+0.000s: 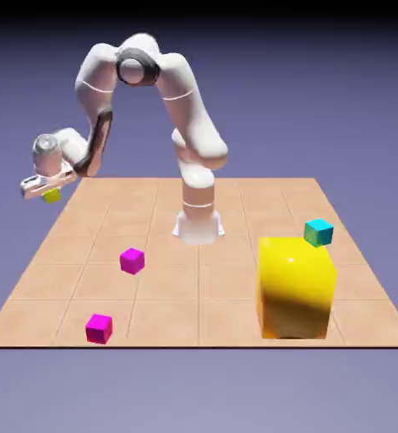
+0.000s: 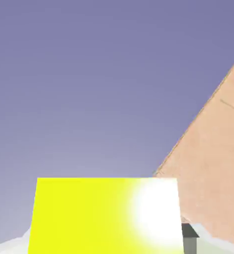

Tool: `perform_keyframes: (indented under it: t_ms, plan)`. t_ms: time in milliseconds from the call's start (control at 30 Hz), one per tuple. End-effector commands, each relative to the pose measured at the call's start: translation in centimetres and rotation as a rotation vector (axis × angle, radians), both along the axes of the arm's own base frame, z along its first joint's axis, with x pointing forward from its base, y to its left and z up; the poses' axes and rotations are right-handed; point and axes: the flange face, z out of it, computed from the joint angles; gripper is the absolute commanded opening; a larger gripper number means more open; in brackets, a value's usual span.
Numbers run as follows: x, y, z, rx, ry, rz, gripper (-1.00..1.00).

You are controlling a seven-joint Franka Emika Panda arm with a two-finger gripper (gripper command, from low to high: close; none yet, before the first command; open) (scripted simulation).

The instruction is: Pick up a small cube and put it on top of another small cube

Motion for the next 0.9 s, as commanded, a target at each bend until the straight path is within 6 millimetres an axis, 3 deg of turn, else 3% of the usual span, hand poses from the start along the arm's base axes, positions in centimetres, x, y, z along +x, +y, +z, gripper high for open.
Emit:
perform_keyframes:
  t_ms: [0, 133, 267, 367, 467, 567, 667, 767, 867]
  plan:
    - [-3.4, 1.0, 0.4, -0.001, 0.012, -0.075, -1.0]
    - [-15.8, 7.0, 2.4, -0.004, 0.054, -0.373, -1.0]
    - [-26.2, 16.2, 4.5, -0.004, 0.09, -0.672, -1.0]
    - [-32.1, 24.7, 6.1, -0.002, 0.113, -0.897, -1.0]
    - [-36.2, 34.1, 7.8, 0.0, 0.134, -1.122, -1.0]
    - [-38.2, 44.2, 9.5, 0.001, 0.152, -1.346, -1.0]
    - [-38.2, 54.4, 11.1, 0.002, 0.167, -1.571, -1.0]
    - [-36.1, 64.4, 12.7, 0.001, 0.181, -1.795, -1.0]
    - [-32.1, 73.8, 14.2, -0.003, 0.192, -2.019, -1.0]
